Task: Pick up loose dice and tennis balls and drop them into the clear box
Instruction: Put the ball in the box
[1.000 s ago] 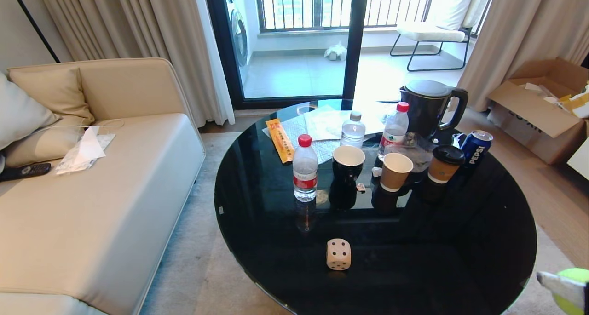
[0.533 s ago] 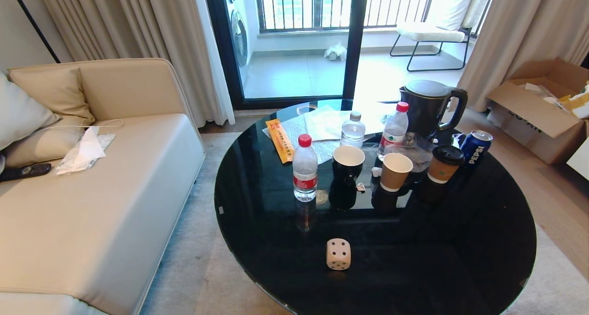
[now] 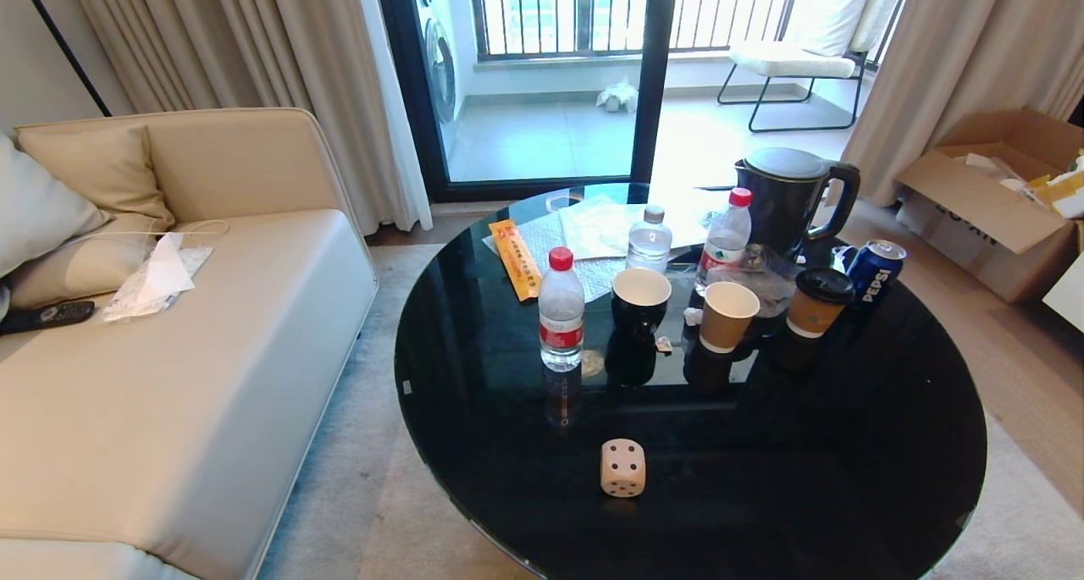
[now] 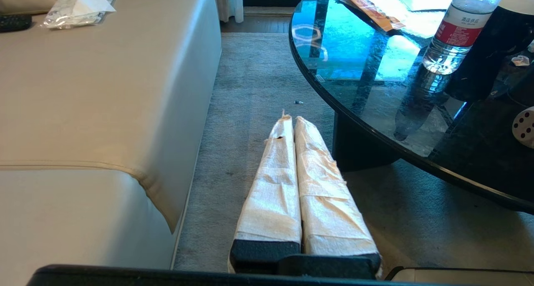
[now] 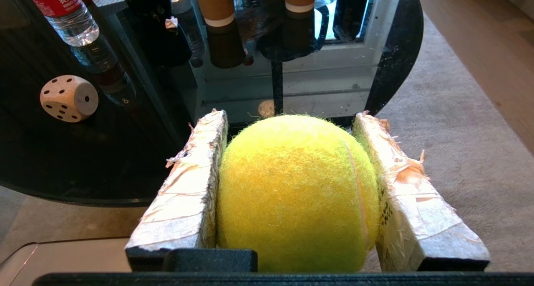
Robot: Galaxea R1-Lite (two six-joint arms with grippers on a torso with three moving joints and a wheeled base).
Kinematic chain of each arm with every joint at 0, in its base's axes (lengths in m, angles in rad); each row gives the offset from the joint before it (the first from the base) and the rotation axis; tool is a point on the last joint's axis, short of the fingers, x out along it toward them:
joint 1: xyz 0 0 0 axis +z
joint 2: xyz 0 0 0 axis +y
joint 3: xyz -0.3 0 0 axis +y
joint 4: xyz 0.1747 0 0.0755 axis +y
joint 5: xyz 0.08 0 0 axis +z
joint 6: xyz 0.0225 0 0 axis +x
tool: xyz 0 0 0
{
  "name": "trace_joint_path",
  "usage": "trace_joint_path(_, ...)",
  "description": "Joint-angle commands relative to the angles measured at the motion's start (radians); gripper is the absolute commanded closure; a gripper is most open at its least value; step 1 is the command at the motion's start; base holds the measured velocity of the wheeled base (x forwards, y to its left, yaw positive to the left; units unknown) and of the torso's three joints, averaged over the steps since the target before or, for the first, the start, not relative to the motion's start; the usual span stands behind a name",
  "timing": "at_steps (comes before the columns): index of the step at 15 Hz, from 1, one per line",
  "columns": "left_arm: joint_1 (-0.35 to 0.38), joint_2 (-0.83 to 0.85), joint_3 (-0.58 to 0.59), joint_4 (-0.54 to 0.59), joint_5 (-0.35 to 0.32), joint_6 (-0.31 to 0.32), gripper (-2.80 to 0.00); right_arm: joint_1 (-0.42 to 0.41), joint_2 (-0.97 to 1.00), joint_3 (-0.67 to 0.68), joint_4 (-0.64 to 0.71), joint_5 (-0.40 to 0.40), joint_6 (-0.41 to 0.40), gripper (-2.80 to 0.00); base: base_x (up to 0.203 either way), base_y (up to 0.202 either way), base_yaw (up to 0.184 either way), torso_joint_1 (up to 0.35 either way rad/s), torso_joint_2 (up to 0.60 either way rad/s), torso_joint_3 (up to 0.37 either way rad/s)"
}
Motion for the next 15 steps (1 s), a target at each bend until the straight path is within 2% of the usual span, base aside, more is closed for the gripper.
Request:
trace_joint_path(1, 0.000, 0.000, 0.000, 0.000, 0.000, 0.000, 0.00, 0.000, -0.009, 0.002, 0.007, 0.000, 0.000, 0.00, 0.000, 0.000, 0.000, 0.000, 0.00, 0.000)
trace_joint_path(15, 0.000, 0.000, 0.000, 0.000, 0.000, 0.000, 0.00, 0.000, -0.009, 0.002, 0.007, 0.000, 0.000, 0.00, 0.000, 0.000, 0.000, 0.000, 0.00, 0.000)
